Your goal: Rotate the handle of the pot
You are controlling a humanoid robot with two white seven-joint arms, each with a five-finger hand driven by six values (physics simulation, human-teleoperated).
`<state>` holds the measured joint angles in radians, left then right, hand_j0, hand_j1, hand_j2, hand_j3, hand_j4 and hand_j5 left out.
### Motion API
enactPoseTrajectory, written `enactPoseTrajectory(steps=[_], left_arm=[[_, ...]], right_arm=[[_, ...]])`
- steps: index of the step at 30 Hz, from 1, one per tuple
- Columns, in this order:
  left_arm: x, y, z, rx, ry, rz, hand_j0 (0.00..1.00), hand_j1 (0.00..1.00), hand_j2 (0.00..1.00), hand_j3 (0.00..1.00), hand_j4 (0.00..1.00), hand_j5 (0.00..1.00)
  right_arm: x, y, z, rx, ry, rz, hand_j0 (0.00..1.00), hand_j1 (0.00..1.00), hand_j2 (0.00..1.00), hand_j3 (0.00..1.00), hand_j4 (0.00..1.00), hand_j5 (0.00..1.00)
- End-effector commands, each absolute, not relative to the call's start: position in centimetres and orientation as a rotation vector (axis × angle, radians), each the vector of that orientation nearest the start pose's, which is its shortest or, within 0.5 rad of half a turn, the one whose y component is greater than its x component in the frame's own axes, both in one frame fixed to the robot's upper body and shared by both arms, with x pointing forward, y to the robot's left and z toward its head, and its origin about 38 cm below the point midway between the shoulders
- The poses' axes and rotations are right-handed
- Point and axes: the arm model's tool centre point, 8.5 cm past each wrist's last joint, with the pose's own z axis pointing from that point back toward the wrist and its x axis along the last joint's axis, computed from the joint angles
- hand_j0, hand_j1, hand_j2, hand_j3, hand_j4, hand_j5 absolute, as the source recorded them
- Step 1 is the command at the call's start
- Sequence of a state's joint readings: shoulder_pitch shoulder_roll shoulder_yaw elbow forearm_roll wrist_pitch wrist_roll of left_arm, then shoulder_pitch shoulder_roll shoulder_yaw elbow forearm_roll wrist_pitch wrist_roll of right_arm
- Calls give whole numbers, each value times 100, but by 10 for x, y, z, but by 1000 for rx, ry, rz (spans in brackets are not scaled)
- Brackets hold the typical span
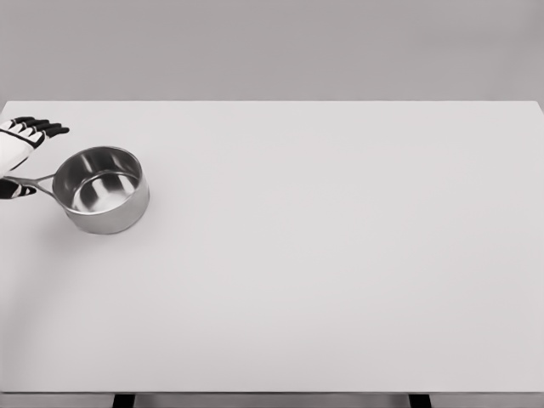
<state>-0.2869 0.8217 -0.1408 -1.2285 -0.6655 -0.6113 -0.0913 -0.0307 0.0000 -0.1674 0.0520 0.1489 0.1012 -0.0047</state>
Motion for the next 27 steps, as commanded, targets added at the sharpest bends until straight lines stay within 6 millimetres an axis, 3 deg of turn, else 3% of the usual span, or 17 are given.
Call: enactPoseTrajectory(steps=[1,19,27], left_arm=[[408,456,181,878,-1425,-1598,100,100,100,100,100,100],[407,461,184,883,-1417,-1595,100,100,100,100,100,100],[402,443,190,872,-1468,-1636,100,100,100,100,100,100]], right_arm=[[-9,-269,-260,-82,121,-23,100,100,100,100,100,100],[-9,-269,-260,-82,121,-23,100,100,100,100,100,100],[-9,-269,-260,-82,121,-23,100,100,100,100,100,100]])
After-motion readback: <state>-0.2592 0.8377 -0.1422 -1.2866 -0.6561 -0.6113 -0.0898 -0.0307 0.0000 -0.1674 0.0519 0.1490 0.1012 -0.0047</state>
